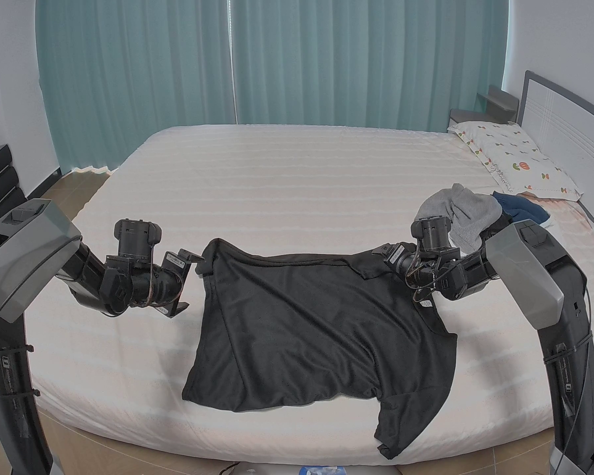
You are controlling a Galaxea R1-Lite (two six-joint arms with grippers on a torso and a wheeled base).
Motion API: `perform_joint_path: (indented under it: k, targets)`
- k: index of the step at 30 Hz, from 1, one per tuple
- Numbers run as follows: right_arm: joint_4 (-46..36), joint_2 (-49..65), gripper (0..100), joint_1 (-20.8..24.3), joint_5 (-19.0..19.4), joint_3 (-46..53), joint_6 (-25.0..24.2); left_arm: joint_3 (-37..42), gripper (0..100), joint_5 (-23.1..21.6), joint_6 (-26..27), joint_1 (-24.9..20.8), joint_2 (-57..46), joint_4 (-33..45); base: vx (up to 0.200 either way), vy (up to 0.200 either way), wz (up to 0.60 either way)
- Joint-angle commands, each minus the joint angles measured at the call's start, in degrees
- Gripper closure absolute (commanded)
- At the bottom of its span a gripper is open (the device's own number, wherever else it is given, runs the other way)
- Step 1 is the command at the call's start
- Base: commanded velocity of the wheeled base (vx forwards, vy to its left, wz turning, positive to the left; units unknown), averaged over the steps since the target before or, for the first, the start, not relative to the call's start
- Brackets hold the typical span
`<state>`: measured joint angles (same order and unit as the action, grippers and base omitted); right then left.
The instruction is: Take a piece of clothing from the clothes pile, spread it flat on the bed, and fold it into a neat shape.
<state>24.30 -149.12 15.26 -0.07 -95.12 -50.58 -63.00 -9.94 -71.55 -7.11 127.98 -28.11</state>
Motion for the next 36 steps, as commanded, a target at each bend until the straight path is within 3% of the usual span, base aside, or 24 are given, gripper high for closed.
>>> perform_joint_path:
  k: [1,11,12,25,31,36]
  targets:
    - [-4.9,-5.6,0,0.2,-0.5,-8.1,-1.7,5.0,0,1.0,-3.1,-1.4,0.0,-6.3,0.000,0.000,0.00]
    - [-10.0,-12.3,0,-0.2,-3.3,-19.5,-2.2,7.0,0,1.1,-3.2,-1.4,-0.4,-7.7,0.000,0.000,0.00]
    - [-10.7,-13.0,100,-0.2,-3.4,-19.5,-2.2,7.0,0,1.1,-3.3,-1.4,-0.4,-7.7,0.000,0.000,0.00]
    - [3.7,-8.9,100,-1.1,-3.6,-19.5,-1.7,9.6,0,1.1,-3.3,-1.4,-0.4,-10.7,0.000,0.000,0.00]
    - [13.4,-7.2,100,-1.3,-2.8,-19.5,2.2,10.1,0,1.1,-3.3,-1.4,-0.5,-11.3,0.000,0.000,0.00]
    - [15.3,-6.5,100,-1.4,-2.6,-19.5,4.6,10.2,0,1.2,-3.4,-1.4,-0.5,-11.3,0.000,0.000,0.00]
